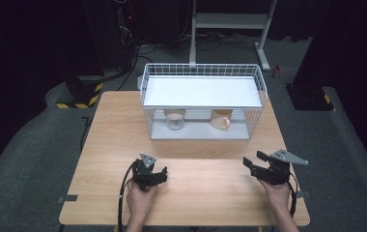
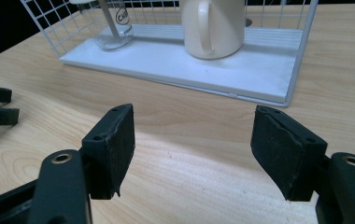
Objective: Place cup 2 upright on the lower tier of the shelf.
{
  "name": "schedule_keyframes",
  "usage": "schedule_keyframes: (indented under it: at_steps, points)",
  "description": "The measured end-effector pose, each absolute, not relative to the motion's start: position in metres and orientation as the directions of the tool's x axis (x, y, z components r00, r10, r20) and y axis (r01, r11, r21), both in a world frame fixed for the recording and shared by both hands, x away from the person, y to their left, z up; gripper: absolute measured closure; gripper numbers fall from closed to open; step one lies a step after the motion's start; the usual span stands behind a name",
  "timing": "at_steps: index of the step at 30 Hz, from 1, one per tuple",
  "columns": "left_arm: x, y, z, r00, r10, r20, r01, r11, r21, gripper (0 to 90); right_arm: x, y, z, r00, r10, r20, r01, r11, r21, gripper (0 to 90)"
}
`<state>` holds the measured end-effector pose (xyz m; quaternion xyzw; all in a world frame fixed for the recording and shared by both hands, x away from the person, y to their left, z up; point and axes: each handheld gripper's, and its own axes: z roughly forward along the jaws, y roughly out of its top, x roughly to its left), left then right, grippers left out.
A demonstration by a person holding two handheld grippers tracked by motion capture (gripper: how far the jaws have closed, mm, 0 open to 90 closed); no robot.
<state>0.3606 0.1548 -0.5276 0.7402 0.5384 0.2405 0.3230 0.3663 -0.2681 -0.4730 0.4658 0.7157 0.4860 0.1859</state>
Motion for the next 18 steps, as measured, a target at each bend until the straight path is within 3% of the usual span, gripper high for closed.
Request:
schedule_keyframes:
  at_steps: [18]
  points:
    - [0.361, 0.155, -0.528, 0.304, 0.953, 0.008, 0.642, -0.211, 0.737, 20.7, 0.356, -0.270, -0.493, -0.478, 0.864, 0.159, 0.516, 0.129, 0.847, 30.8]
